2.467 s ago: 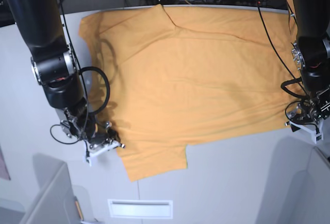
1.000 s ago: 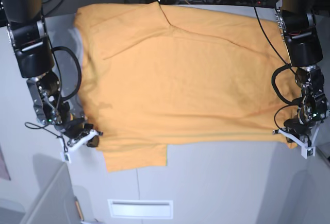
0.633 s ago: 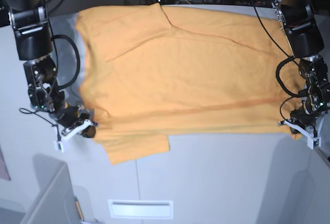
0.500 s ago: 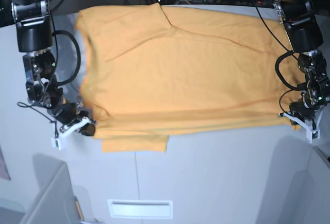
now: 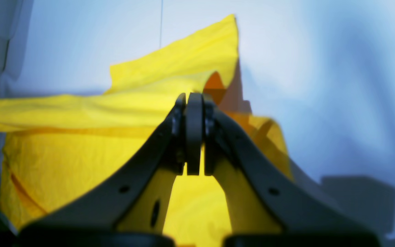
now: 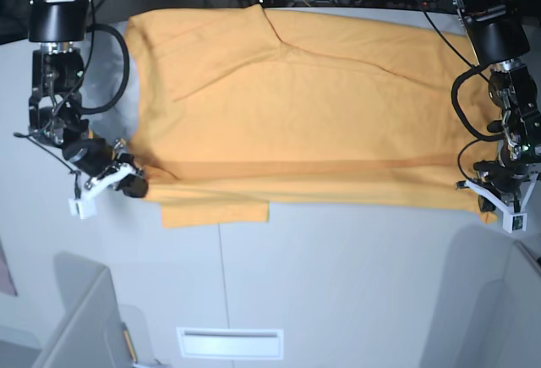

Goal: Fold the T-shirt properly
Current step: 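Grasp both hem corners and fold the hem up toward the collar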

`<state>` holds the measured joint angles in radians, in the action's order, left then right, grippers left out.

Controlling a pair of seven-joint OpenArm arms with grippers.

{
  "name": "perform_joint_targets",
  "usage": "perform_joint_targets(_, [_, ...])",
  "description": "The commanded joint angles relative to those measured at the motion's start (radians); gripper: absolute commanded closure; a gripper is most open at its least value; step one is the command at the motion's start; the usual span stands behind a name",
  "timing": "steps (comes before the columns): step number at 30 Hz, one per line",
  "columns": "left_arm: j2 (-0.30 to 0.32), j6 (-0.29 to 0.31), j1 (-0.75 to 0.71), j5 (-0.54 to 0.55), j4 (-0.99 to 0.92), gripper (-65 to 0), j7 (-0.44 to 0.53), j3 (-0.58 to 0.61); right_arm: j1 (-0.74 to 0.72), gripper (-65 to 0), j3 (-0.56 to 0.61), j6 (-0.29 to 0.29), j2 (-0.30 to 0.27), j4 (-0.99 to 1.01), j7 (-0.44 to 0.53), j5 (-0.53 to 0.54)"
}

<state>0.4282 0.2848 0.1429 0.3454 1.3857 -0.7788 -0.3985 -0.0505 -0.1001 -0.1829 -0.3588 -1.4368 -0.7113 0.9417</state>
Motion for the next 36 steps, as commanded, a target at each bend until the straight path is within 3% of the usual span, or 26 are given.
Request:
perform_joint_targets(1, [0.021, -0.006, -0.004, 0.004, 0.042, 0.0, 0.019, -0.018, 0.001, 0.0, -0.026, -0.007, -0.006, -0.035, 0.005, 0.013])
perform_joint_targets(9, [0.019, -0.006, -0.127, 0.004, 0.212, 0.0, 0.019, -0.063, 0.096, 0.0, -0.140, -0.007, 0.040, -0.157, -0.107, 0.013])
perform_joint_targets(18, [0.019, -0.006, -0.214, 0.004, 0.258, 0.0, 0.019, -0.064, 0.165, 0.0, -0.231, -0.010, 0.094, -0.261, -0.245, 0.013])
perform_joint_targets(26, [0.001, -0.005, -0.289, 0.004, 0.323, 0.0, 0.017, -0.144, 0.235, 0.0, -0.232, -0.010, 0.106, -0.347, -0.250, 0.013])
perform_joint_targets(36, [0.005, -0.005, -0.322, 0.002, 0.324, 0.0, -0.023, -0.139, 0.320, 0.0, -0.290, -0.013, 0.109, -0.417, -0.279, 0.015])
